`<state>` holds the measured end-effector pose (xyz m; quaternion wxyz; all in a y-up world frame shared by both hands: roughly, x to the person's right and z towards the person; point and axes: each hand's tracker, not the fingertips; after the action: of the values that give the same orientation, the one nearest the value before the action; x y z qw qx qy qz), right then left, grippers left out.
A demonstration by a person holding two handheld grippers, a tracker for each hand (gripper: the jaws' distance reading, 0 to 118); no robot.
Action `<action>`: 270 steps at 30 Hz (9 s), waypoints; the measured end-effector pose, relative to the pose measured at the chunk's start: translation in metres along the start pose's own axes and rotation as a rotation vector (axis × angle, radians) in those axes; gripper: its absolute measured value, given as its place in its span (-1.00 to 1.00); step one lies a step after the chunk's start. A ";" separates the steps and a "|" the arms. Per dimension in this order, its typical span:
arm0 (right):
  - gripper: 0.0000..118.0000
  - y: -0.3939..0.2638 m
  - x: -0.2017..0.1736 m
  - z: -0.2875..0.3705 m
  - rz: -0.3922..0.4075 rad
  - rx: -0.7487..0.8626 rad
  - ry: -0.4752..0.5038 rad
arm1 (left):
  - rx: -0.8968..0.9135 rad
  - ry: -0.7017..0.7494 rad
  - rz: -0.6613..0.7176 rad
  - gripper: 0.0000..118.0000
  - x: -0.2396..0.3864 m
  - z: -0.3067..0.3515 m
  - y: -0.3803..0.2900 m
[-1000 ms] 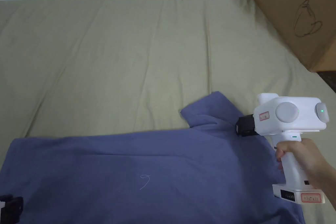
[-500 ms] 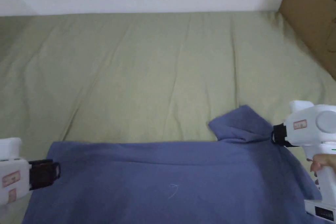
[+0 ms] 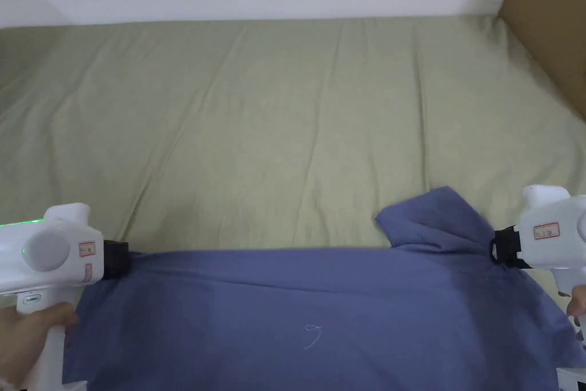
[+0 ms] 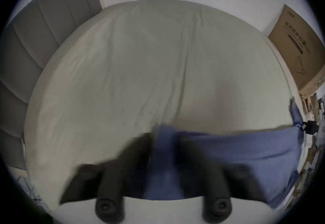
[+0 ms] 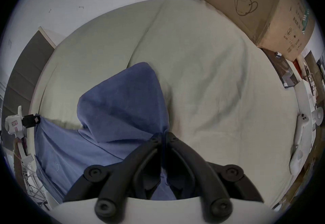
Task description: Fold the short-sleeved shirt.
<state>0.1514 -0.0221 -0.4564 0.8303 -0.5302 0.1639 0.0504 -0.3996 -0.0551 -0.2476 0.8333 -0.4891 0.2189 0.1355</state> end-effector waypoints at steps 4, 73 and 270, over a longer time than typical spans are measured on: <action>-0.96 -0.007 0.001 0.023 -0.013 0.026 0.023 | -0.007 -0.044 0.004 -0.96 0.012 0.023 -0.004; -1.00 -0.243 -0.195 0.105 0.410 -0.068 0.212 | 0.005 -0.705 0.735 -0.70 -0.130 0.132 -0.272; -1.00 -0.287 -0.097 0.139 -0.066 -0.045 0.224 | -0.066 -0.741 0.113 -0.87 0.029 0.229 -0.133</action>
<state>0.1643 -0.0131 -0.1240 0.7960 -0.5562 0.2368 -0.0328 -0.2627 0.0813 -0.0643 0.8310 -0.4206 -0.0755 0.3561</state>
